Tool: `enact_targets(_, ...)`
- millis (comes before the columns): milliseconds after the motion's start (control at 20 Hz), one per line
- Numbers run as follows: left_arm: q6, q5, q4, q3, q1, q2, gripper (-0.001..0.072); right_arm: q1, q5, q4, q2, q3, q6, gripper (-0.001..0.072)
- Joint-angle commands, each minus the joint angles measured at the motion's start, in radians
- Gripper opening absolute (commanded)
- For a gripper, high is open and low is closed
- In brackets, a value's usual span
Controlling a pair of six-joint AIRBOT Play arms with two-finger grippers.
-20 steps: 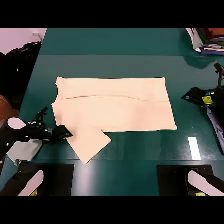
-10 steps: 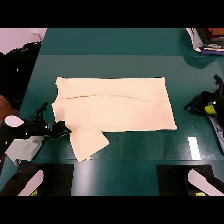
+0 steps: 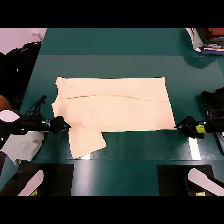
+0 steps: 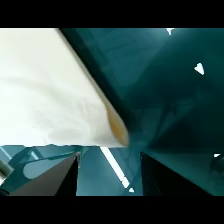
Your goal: Fold the shirts.
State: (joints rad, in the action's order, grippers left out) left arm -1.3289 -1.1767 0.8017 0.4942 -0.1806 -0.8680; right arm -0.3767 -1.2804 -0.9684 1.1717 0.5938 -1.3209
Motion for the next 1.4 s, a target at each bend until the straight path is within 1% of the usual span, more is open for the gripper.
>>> enact_targets(0,0.003,-0.002,-0.001,0.003,-0.001,0.0,0.0024,0.067,0.087,0.034,0.057,0.004,0.019,0.0435)
enact_targets(100,0.002,-0.002,0.0,0.003,-0.001,0.0,0.0023,0.111,0.095,0.03,0.076,0.034,0.019,0.0418)
enact_targets(150,0.002,-0.005,0.003,0.003,-0.001,0.001,0.0023,0.127,0.09,0.023,0.085,0.047,0.019,0.0207)
enact_targets(200,0.002,-0.017,0.006,0.003,-0.001,0.001,0.0023,0.141,0.082,0.018,0.088,0.056,0.02,0.0105)
enact_targets(250,0.002,-0.037,0.008,0.003,-0.001,0.001,0.0022,0.15,0.07,0.005,0.085,0.063,0.02,0.0063)
enact_targets(350,0.012,-0.09,0.014,0.003,-0.001,0.003,0.0022,0.159,0.043,-0.048,0.047,0.066,0.02,0.0018)
enact_targets(500,0.019,-0.165,0.034,0.002,-0.001,0.04,0.0021,0.137,-0.041,-0.163,-0.073,0.066,0.019,0.0018)
enact_targets(600,-0.049,-0.195,0.084,0.002,-0.001,0.153,0.002,0.097,-0.137,-0.243,-0.177,0.066,0.019,0.0018)
enact_targets(650,-0.091,-0.233,0.106,0.002,-0.001,0.227,0.0021,0.071,-0.182,-0.274,-0.235,0.066,0.019,0.0018)
enact_targets(800,-0.201,-0.373,0.1,0.015,-0.001,0.391,0.0022,-0.001,-0.269,-0.291,-0.38,0.072,0.019,0.0017)
enact_targets(850,-0.219,-0.377,0.1,0.038,-0.001,0.409,0.0022,0.002,-0.274,-0.288,-0.407,0.088,0.014,0.0018)
enact_targets(900,-0.219,-0.362,0.1,0.067,-0.001,0.406,0.0022,0.019,-0.269,-0.287,-0.416,0.111,-0.007,0.0017)
enact_targets(1000,-0.203,-0.272,0.1,0.127,-0.001,0.355,0.0022,0.083,-0.246,-0.289,-0.392,0.182,-0.027,0.0017)
enact_targets(1100,-0.148,-0.182,0.1,0.178,-0.001,0.244,0.0022,0.158,-0.194,-0.289,-0.308,0.267,-0.077,0.0017)
enact_targets(1250,-0.057,-0.06,0.095,0.266,-0.001,0.003,0.0022,0.244,-0.132,-0.289,-0.129,0.393,-0.113,0.0017)
enact_targets(1350,-0.021,0.009,0.085,0.354,-0.001,-0.18,0.0023,0.284,-0.117,-0.287,0.004,0.477,-0.127,0.0018)
